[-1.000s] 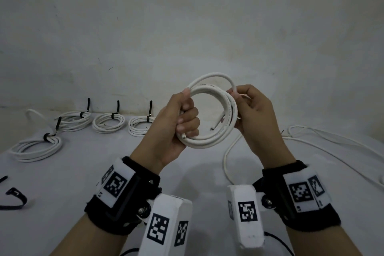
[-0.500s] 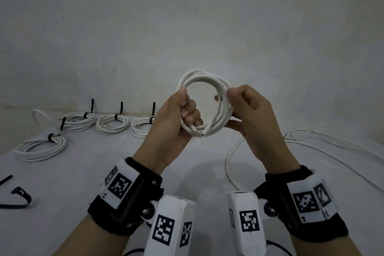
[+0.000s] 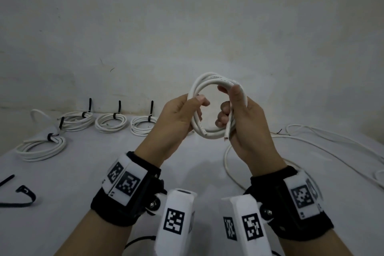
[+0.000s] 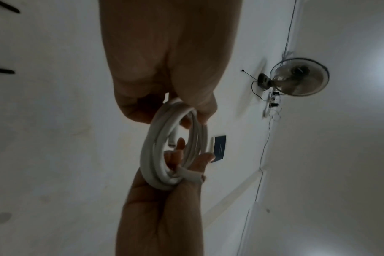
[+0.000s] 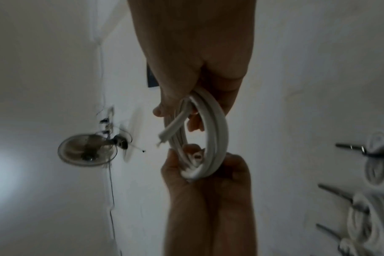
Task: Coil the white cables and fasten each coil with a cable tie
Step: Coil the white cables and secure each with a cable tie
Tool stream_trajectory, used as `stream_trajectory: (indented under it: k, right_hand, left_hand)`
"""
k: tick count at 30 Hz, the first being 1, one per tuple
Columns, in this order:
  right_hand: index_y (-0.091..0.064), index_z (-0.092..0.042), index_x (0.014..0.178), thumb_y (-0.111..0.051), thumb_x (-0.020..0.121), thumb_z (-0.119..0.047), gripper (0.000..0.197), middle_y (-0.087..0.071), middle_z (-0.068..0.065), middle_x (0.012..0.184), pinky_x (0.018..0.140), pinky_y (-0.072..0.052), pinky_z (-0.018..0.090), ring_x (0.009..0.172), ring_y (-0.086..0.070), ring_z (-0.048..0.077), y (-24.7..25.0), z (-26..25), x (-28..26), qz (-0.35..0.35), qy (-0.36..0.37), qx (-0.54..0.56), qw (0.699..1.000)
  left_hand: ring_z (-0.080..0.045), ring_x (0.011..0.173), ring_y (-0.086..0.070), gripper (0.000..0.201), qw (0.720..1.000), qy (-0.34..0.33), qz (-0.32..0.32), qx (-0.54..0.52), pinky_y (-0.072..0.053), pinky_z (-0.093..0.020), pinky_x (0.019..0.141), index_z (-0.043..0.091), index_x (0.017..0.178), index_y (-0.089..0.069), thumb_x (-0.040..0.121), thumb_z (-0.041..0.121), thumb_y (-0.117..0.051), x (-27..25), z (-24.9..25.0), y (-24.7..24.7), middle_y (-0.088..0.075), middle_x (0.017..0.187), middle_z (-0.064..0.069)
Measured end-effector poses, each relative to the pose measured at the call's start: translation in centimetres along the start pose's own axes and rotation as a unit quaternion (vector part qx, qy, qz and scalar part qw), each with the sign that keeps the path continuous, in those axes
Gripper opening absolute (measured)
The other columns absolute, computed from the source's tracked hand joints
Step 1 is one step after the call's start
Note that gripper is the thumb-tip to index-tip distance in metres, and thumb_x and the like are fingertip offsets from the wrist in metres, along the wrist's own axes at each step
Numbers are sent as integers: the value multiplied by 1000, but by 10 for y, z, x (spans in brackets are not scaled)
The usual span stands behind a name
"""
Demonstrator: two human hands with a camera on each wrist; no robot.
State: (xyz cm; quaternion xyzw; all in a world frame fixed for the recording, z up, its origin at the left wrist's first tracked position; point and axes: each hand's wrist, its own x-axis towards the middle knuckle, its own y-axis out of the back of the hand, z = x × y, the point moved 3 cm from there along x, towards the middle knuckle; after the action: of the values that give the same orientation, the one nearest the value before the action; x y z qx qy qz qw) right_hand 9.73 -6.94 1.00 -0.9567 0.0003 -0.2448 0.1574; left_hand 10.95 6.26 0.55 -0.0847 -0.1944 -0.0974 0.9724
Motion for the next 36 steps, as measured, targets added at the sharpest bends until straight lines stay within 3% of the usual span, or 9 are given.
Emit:
stream_trajectory:
  k: [5,8,12,16,21,26,28,31,36]
  right_hand:
    - [-62,-6,107,-52,81,-50,52,-30,-3,53,44,-30,21,43,-31,8,-1,6,-15,52,-51,50,996]
    - [-64,-6,94,-55,80,-54,50,-29,-3,48,43,-27,24,41,-28,10,-8,11,-23,92,-50,17,994]
    - [-56,-6,80,-55,90,-47,42,-32,-2,48,40,-27,23,38,-29,11,-29,15,-26,91,-80,24,992]
    - [-47,-11,70,-53,91,-48,43,-29,-1,51,39,-23,22,39,-24,11,-65,27,-27,29,-143,71,987]
    - [-40,-15,67,-52,91,-51,44,-23,-3,48,36,-20,19,36,-21,9,-108,55,-45,-33,-243,114,963]
    - [-41,-14,66,-55,90,-48,43,-22,-1,50,37,-19,18,34,-21,9,-122,78,-66,-58,-268,89,957]
    - [-42,-14,66,-56,89,-49,43,-23,-1,50,36,-20,18,34,-22,8,-124,84,-72,-59,-279,81,955]
    - [-42,-15,66,-56,88,-50,43,-23,-3,49,35,-21,17,33,-22,8,-121,86,-73,-59,-286,74,954]
    - [-42,-15,68,-52,90,-49,42,-23,-4,48,34,-21,17,32,-21,7,-117,84,-69,-62,-280,79,955]
  left_hand:
    - [-11,64,-59,17,989,49,-101,100,-56,-24,72,11,101,-65,93,21,-53,-7,9,2,-58,65,0]
    - [-10,71,-67,34,979,30,-109,168,-57,-27,79,15,123,-49,91,25,-56,-15,16,13,-65,72,-2]
    - [-4,65,-64,19,977,-27,-60,202,-55,-21,69,19,113,-52,98,26,-42,-35,27,23,-63,69,2]
    - [-1,56,-55,30,971,-35,30,235,-47,-19,61,9,115,-53,101,28,-35,-57,34,52,-57,71,7]
    - [-11,67,-56,23,960,19,68,272,-51,-32,73,16,100,-51,101,32,-35,-91,39,95,-54,80,3]
    - [-14,82,-59,38,952,109,17,285,-52,-33,87,7,121,-49,99,35,-37,-122,35,122,-54,87,2]
    - [-14,89,-59,36,932,148,16,331,-48,-31,91,15,116,-53,99,41,-34,-131,37,139,-58,93,3]
    - [-16,90,-60,42,887,200,95,405,-46,-17,73,12,119,-56,99,42,-35,-133,44,185,-60,103,-5]
    - [-29,110,-55,27,692,340,156,617,-41,-34,91,-1,113,-59,97,18,-48,-135,31,282,-57,118,-18]
